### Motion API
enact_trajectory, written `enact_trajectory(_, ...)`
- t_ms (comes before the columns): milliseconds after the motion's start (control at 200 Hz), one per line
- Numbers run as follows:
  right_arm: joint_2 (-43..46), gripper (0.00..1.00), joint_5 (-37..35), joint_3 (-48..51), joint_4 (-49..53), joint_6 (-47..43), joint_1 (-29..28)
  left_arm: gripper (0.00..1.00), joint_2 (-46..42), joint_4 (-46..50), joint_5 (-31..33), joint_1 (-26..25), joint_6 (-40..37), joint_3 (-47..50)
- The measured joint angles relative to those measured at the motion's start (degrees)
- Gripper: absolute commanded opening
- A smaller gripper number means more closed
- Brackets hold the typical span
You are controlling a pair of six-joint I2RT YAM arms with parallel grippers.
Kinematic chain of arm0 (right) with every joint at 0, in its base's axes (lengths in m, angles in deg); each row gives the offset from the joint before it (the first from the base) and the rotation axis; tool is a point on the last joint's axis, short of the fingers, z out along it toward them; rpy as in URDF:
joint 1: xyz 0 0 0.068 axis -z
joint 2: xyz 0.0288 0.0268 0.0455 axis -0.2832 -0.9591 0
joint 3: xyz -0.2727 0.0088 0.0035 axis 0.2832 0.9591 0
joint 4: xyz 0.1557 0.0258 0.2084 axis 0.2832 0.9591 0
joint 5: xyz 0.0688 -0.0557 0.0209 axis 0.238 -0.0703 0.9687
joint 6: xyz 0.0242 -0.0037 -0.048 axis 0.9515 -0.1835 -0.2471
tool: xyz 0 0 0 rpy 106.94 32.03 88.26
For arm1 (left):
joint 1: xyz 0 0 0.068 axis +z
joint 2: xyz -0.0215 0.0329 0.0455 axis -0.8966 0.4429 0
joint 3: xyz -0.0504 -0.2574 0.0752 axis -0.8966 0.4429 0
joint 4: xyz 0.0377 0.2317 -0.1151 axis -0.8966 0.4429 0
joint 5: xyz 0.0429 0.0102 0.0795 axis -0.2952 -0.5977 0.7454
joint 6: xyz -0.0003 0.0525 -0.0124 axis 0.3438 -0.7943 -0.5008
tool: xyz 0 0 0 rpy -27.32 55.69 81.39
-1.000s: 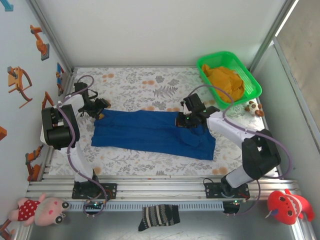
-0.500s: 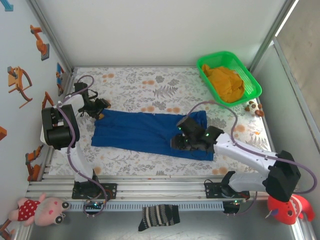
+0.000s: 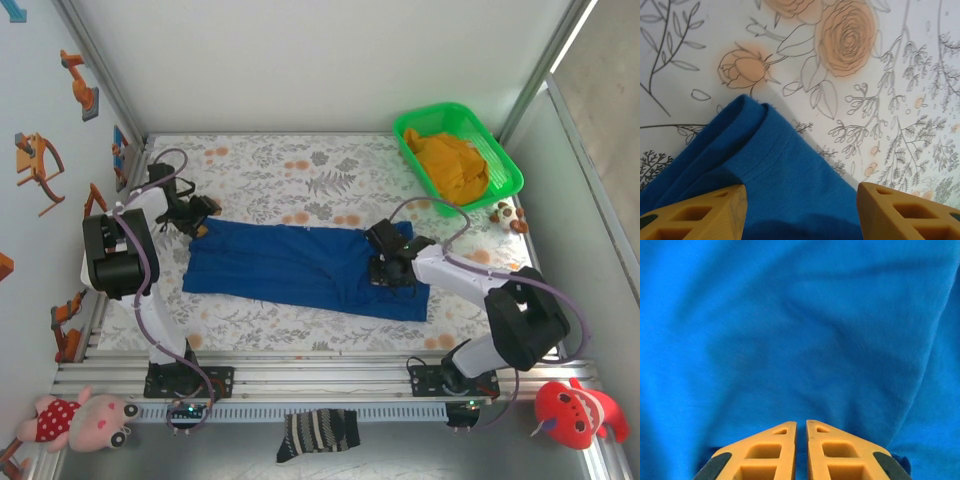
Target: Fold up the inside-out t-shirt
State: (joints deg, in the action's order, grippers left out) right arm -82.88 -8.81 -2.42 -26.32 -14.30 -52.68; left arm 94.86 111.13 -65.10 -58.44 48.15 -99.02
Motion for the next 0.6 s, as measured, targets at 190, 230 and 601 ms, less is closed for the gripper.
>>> enact_trajectory(190, 5.3, 0.17, 1.0, 7.3, -0.3, 2.4, 0.0, 0.59, 0.0, 2.6, 1.7, 0.0, -2.8, -4.9)
enact_trajectory(230, 6.7, 0.18, 1.0, 7.3, 0.1, 2.6, 0.1, 0.59, 0.0, 3.3, 2.3, 0.0, -3.4, -5.8)
enact_trajectory(601, 3.0, 0.26, 0.9, -5.7, 0.8, -0.3, 2.5, 0.47, 1.3, 10.1, 13.7, -3.1, -11.9, -8.4)
